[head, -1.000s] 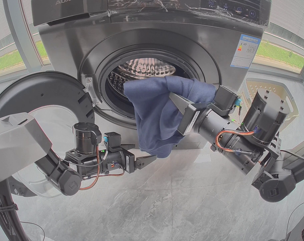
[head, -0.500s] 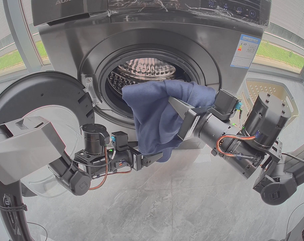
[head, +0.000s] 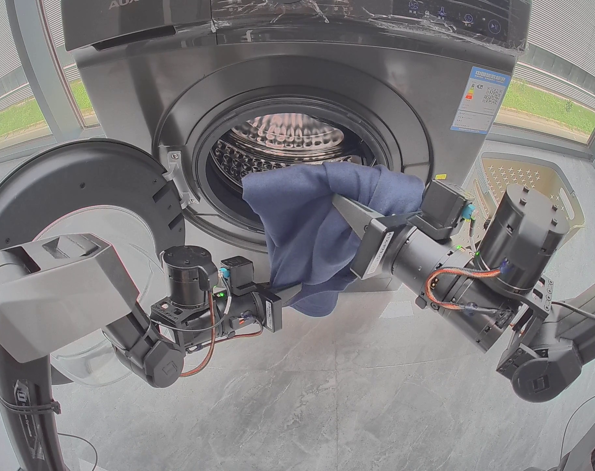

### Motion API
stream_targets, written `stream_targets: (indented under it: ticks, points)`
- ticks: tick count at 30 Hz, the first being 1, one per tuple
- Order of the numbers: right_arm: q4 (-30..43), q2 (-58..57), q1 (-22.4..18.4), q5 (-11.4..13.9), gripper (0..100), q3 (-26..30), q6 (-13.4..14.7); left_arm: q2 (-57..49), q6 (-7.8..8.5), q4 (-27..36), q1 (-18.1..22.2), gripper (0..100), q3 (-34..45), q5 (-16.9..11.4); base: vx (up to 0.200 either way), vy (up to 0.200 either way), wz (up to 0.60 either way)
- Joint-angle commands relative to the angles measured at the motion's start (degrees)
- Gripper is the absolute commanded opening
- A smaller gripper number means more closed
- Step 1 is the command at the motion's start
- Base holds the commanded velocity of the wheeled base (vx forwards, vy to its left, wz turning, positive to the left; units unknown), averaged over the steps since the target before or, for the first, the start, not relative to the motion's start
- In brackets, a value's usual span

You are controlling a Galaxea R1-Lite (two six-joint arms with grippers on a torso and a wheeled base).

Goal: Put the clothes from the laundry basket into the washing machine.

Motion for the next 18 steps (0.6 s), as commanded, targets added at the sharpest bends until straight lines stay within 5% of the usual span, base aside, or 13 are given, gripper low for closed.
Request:
stream_targets:
  ticks: [1, 18]
  points:
    - [0.0, 0.1, -0.6, 0.0, 0, 0.1, 0.0, -1.0, 0.01, -2.1, -0.6, 0, 2.8, 0.1, 0.0, 0.0, 0.0]
    - [0.0, 0.6, -3.3, 0.0, 0, 0.2, 0.2, -18.3, 0.45, -18.6, -7.9, 0, 29.5, 0.2, 0.0, 0.0, 0.0]
